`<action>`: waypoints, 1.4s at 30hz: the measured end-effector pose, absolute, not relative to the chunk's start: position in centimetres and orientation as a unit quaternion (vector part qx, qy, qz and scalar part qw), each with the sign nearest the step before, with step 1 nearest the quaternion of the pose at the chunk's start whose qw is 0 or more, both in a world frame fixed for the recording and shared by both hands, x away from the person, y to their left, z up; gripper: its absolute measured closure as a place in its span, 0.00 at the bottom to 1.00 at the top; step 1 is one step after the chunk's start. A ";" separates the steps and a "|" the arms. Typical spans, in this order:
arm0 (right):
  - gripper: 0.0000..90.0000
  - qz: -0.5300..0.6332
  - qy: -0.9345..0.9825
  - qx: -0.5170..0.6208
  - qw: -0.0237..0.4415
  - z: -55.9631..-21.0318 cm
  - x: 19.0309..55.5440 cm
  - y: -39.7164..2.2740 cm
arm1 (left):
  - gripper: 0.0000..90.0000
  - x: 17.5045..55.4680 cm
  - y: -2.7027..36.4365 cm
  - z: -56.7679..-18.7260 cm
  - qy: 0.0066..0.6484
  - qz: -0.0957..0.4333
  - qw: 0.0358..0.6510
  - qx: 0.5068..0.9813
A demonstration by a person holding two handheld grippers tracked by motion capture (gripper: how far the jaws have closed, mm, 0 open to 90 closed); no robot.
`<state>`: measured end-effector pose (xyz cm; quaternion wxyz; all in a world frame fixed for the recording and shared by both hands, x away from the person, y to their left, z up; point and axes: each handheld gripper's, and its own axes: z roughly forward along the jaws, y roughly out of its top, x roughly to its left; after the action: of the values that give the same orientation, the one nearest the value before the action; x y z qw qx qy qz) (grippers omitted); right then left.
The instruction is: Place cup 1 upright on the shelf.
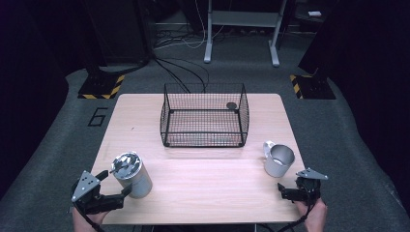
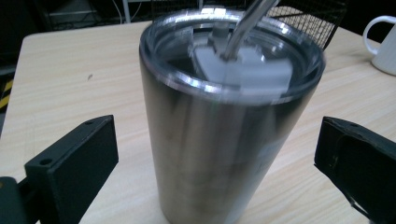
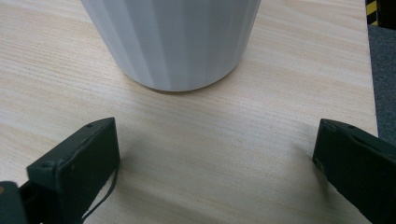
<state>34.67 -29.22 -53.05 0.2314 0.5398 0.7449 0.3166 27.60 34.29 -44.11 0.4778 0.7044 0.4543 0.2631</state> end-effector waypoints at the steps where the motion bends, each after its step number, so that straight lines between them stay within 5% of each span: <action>1: 0.00 0.315 0.745 0.540 0.232 -53.1 34.7 -29.2 | 0.00 27.8 34.2 -43.9 0.453 0.263 0.480 0.704; 42: 0.00 0.314 0.745 0.541 0.231 -53.0 34.6 -29.2 | 0.04 31.3 32.3 -43.7 0.429 0.277 0.496 0.702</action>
<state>34.64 -29.22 -53.03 0.2310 0.5408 0.7452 0.3143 31.27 32.31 -43.68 0.4961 0.7020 0.4293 0.2772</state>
